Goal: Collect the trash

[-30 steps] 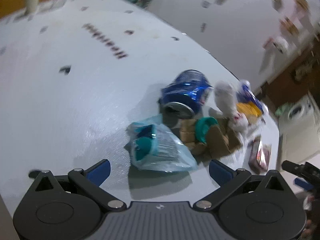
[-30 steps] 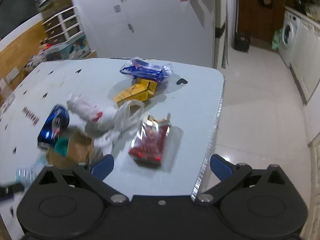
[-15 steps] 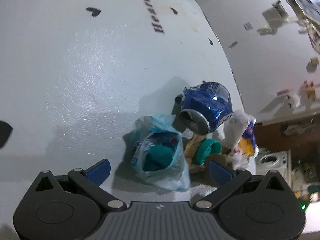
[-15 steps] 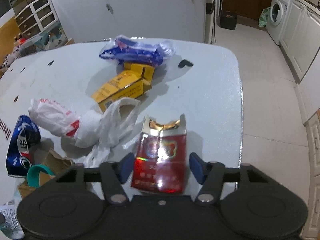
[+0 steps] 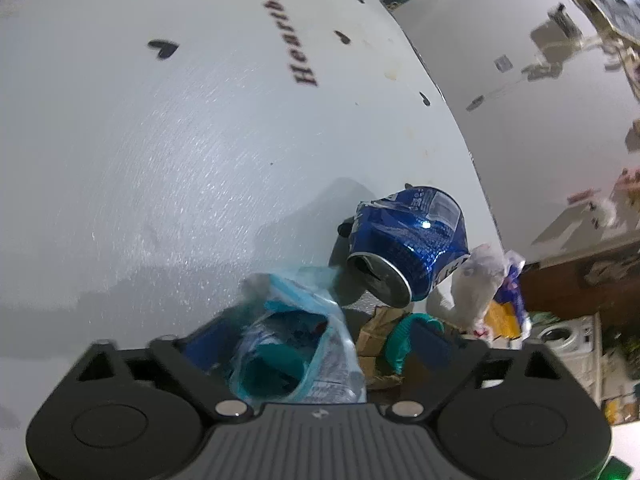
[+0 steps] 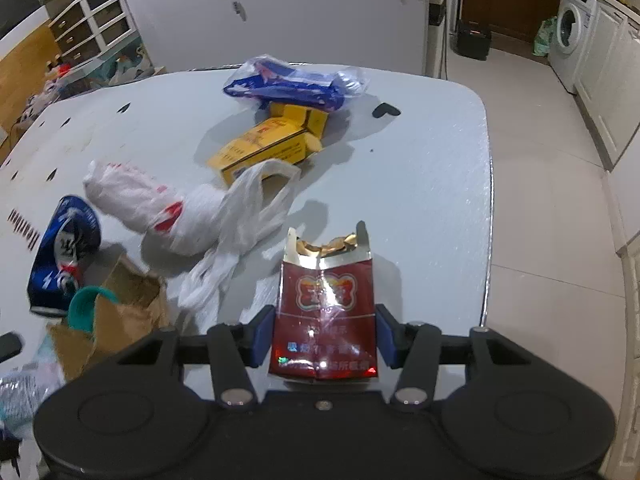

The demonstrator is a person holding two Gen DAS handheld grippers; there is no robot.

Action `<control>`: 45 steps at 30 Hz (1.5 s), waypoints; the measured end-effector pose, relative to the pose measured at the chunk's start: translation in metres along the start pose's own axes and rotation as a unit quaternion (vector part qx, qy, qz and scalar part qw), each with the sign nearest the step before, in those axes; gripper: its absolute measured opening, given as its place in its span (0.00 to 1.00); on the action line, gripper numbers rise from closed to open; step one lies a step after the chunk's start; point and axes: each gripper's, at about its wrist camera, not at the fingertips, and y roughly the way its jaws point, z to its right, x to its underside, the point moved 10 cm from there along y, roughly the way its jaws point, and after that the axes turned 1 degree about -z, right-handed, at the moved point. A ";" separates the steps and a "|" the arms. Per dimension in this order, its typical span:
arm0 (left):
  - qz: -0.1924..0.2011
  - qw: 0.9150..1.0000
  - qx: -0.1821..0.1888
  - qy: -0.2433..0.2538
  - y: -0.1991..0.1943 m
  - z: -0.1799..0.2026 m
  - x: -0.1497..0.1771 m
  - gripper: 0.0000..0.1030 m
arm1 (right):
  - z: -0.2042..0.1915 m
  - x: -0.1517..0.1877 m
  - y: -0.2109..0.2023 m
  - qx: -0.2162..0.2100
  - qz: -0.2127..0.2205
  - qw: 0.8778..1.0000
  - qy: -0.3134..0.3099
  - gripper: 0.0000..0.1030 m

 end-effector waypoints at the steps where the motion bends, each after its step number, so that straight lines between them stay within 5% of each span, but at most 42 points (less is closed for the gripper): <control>1: -0.001 1.000 -0.003 0.003 0.001 0.000 0.000 0.77 | -0.001 0.002 -0.002 -0.003 0.000 1.000 -0.001 0.51; 6: -0.008 1.000 -0.010 0.016 0.000 -0.003 0.002 0.55 | -0.003 0.007 -0.015 -0.015 0.004 1.000 -0.008 0.51; 16: 0.001 0.996 -0.030 0.081 -0.015 -0.006 0.012 0.49 | -0.003 0.021 -0.036 -0.025 0.006 1.000 -0.018 0.51; 21: 0.028 0.987 -0.056 0.147 -0.033 0.000 0.010 0.48 | -0.004 0.027 -0.050 -0.028 0.013 0.999 -0.021 0.51; 25: 0.049 0.975 -0.071 0.203 -0.048 0.012 0.011 0.48 | -0.007 0.030 -0.061 -0.034 0.021 0.999 -0.028 0.51; 32: 0.078 0.943 -0.085 0.313 -0.069 0.044 0.026 0.47 | -0.013 0.035 -0.090 -0.045 0.044 0.997 -0.041 0.51; 41: 0.084 0.909 -0.071 0.402 -0.078 0.082 0.060 0.47 | -0.009 0.045 -0.123 -0.044 0.069 0.995 -0.054 0.51; 45: 0.080 0.900 -0.059 0.424 -0.078 0.095 0.078 0.47 | -0.001 0.051 -0.134 -0.036 0.076 0.995 -0.051 0.51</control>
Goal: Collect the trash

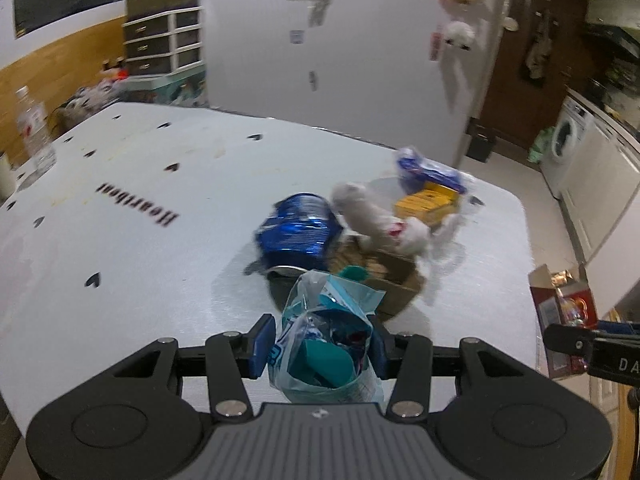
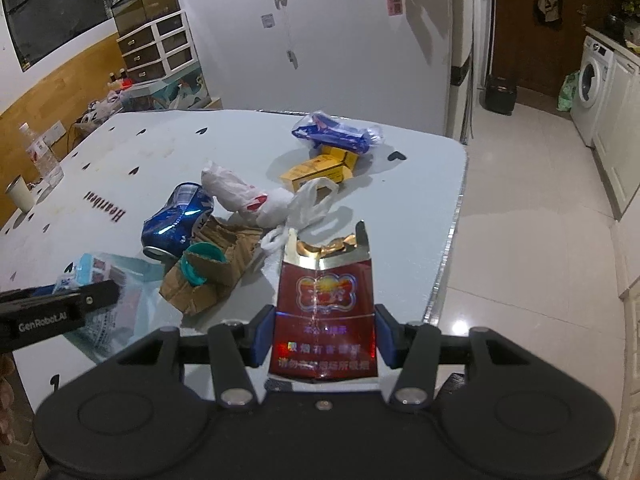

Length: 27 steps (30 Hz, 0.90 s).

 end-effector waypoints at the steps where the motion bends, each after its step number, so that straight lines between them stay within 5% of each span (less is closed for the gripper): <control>1: 0.000 1.000 0.004 0.004 -0.001 0.005 0.000 0.47 | 0.002 0.001 -0.003 0.002 0.002 1.000 0.001 0.51; 27: -0.018 0.989 0.097 0.108 -0.023 0.185 0.038 0.47 | 0.147 0.056 -0.080 0.079 0.016 0.994 0.077 0.51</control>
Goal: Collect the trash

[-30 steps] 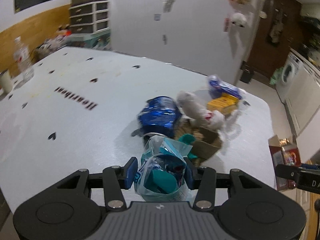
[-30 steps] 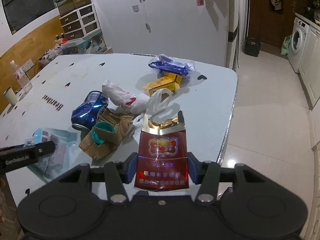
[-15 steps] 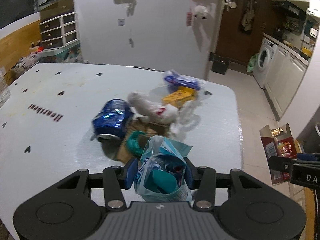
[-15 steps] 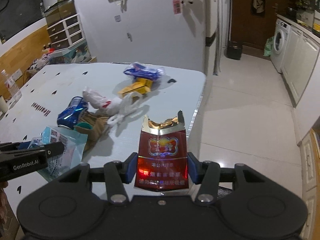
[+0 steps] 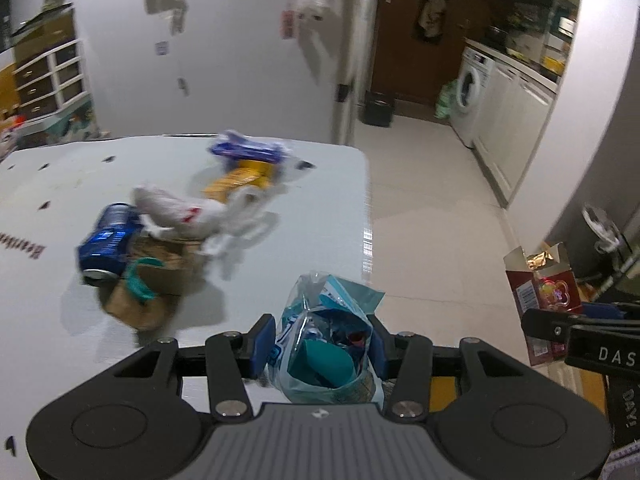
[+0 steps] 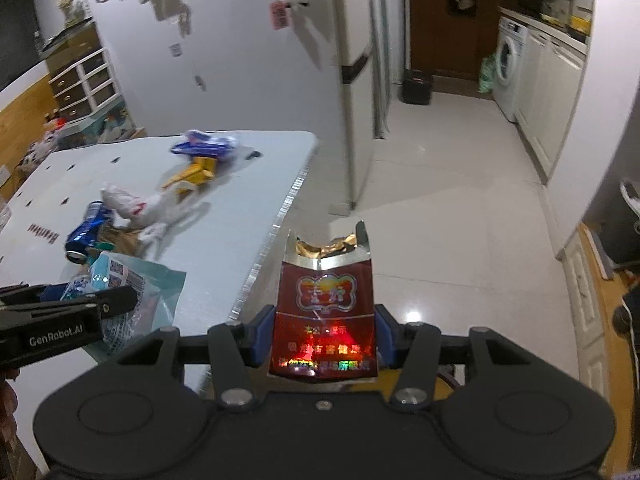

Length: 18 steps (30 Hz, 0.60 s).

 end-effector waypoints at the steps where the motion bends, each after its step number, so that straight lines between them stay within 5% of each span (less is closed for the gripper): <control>1: -0.003 1.000 0.005 0.005 0.001 0.009 0.001 0.47 | 0.007 0.002 -0.001 0.003 -0.002 1.000 0.004 0.51; 18: -0.071 0.992 0.077 0.072 0.049 0.142 0.037 0.47 | 0.130 0.063 -0.001 0.051 -0.051 0.994 0.082 0.51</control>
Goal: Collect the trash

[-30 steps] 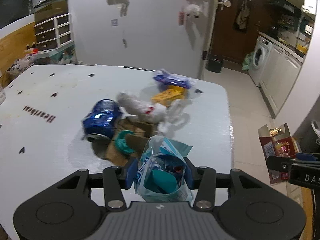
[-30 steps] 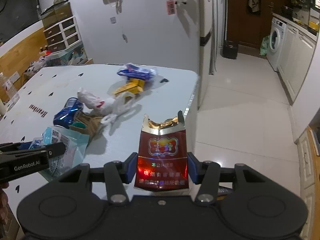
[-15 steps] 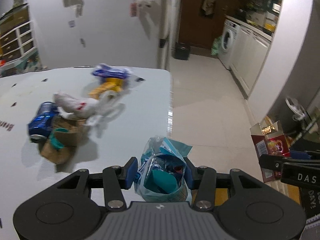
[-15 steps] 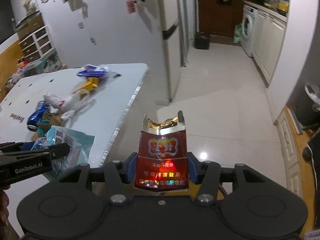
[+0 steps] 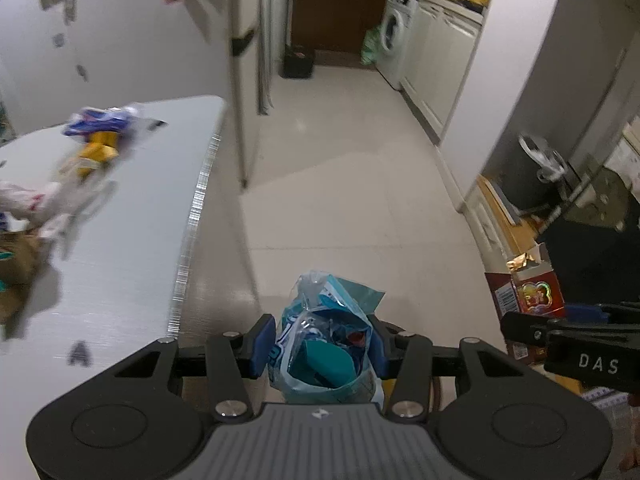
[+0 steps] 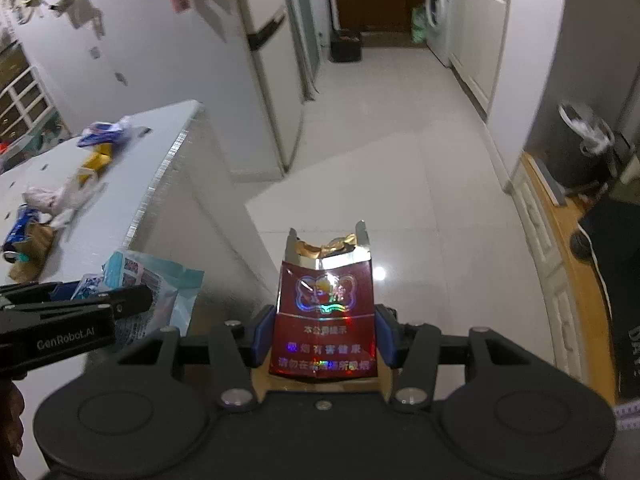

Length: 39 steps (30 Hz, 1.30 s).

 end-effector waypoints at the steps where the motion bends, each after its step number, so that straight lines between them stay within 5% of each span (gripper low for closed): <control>1: -0.006 1.000 0.003 0.003 0.005 0.005 0.001 0.47 | 0.007 0.003 0.003 0.002 -0.005 1.000 0.005 0.51; 10: -0.088 0.995 0.029 0.026 0.074 0.048 0.031 0.47 | 0.058 0.040 0.051 0.018 -0.071 0.997 0.039 0.51; 24: -0.209 0.978 0.006 0.012 0.201 0.036 0.093 0.47 | 0.070 0.101 0.155 -0.002 -0.179 0.983 0.048 0.51; 39: -0.212 0.977 0.029 0.013 0.294 0.034 0.101 0.48 | 0.065 0.138 0.218 -0.013 -0.223 0.973 0.057 0.51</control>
